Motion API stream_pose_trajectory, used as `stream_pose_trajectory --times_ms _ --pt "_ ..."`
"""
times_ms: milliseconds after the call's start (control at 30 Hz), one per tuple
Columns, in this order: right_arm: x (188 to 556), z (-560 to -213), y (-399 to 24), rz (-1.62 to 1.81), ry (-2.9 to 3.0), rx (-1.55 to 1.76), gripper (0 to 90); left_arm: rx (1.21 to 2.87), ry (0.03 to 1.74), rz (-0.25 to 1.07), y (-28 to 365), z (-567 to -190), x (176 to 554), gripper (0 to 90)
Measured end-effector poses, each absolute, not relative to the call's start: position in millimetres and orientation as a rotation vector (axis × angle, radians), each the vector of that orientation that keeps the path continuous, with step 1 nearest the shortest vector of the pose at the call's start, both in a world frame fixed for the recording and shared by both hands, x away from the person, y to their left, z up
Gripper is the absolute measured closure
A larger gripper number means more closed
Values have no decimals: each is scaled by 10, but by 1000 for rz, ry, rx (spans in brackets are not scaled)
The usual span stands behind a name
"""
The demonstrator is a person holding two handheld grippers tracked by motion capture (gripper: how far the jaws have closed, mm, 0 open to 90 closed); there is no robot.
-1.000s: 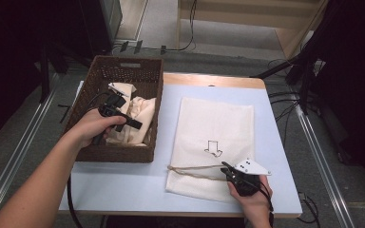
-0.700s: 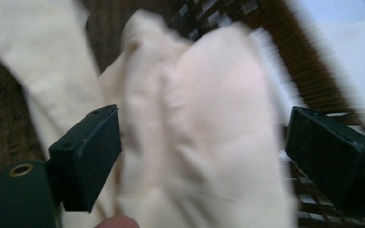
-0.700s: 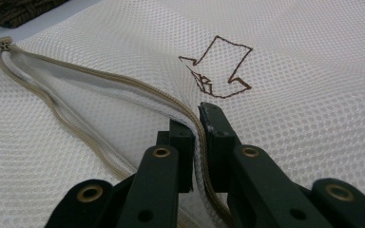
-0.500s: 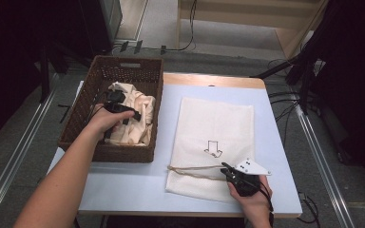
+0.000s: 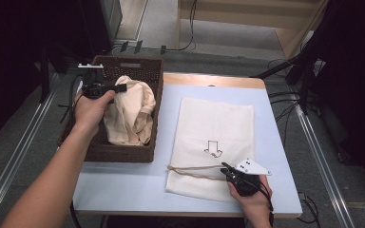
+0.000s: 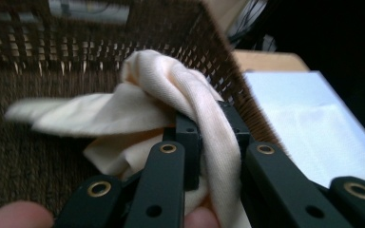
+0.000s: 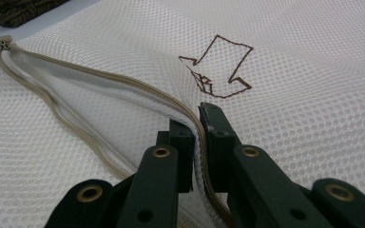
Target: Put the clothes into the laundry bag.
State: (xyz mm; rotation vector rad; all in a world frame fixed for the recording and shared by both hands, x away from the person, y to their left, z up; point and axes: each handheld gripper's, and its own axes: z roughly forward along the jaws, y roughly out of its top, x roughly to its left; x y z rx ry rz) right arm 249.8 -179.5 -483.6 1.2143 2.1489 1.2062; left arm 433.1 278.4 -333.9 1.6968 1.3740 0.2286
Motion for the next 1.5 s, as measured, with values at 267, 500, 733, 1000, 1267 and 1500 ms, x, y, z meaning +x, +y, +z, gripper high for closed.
stream_pose_trajectory --times_ms 267,500,733,1000,1267,1500 --pt "2496 -4841 -1788 1195 2149 1211 851 2242 1268 -89 2450 -3739 4238 601" --pt "2495 -4845 -1788 1195 2148 1213 833 2193 1436 19 2313 -3843 4408 26" --pt "2492 -4845 -1795 1201 2151 1217 828 2686 1454 204 1952 -4357 4368 0" --pt "2491 -4844 -1798 1202 2152 1214 826 2681 1404 183 1997 -4326 4347 47" --pt "2496 -4846 -1794 1202 2155 1221 829 2692 1402 217 2035 -4168 4330 698" --pt "2490 -4845 -1795 1202 2151 1216 842 2361 1379 223 2237 -3868 4304 748"
